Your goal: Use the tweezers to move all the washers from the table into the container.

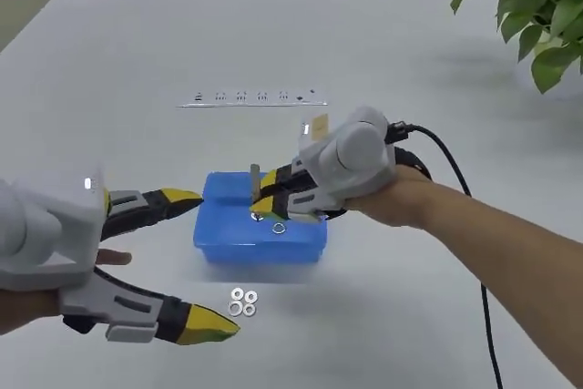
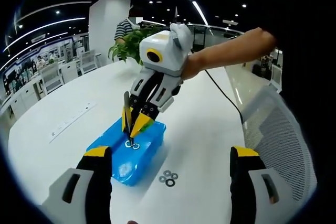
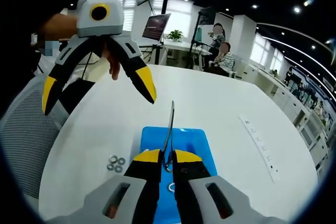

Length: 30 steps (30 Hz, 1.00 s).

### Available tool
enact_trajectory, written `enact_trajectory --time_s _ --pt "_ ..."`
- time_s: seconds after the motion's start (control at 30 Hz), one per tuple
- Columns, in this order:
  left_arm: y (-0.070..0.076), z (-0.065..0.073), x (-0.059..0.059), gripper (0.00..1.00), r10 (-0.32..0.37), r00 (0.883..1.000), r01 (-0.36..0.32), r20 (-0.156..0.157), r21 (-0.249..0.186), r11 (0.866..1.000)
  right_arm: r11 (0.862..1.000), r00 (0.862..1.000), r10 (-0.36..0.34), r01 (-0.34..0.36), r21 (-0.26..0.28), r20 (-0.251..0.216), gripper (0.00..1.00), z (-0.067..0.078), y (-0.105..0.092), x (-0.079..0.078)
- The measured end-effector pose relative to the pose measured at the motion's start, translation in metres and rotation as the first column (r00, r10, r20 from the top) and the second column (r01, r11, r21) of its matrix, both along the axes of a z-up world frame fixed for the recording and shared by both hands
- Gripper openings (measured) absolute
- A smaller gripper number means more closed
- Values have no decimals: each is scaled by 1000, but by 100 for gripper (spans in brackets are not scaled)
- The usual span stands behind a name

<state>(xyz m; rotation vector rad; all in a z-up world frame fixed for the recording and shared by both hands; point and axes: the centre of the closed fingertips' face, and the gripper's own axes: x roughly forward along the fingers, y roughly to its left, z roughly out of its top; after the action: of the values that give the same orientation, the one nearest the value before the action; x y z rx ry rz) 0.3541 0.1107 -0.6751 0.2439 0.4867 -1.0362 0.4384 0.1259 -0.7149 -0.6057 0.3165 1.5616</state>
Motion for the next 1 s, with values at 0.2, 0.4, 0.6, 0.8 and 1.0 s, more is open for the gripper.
enact_trajectory --time_s 0.2,0.4,0.6,0.8,1.0 --pt "5 0 7 99 9 1000 -9 0 1 1000 1000 1000 15 -15 -13 -17 9 -13 3 1" --pt "6 -2 14 96 8 1000 -8 -4 -2 1000 999 999 19 -20 -30 -29 9 -25 5 3" --pt "5 -4 23 89 -1 1000 1 3 2 1000 999 999 21 -23 -41 -43 9 -33 6 4" --pt "1 -6 34 80 -32 999 32 7 5 999 997 998 32 -35 -63 -52 9 -42 5 2" --pt "-2 -9 48 68 -61 998 61 20 28 998 998 998 32 -36 -61 -60 9 -43 5 3"
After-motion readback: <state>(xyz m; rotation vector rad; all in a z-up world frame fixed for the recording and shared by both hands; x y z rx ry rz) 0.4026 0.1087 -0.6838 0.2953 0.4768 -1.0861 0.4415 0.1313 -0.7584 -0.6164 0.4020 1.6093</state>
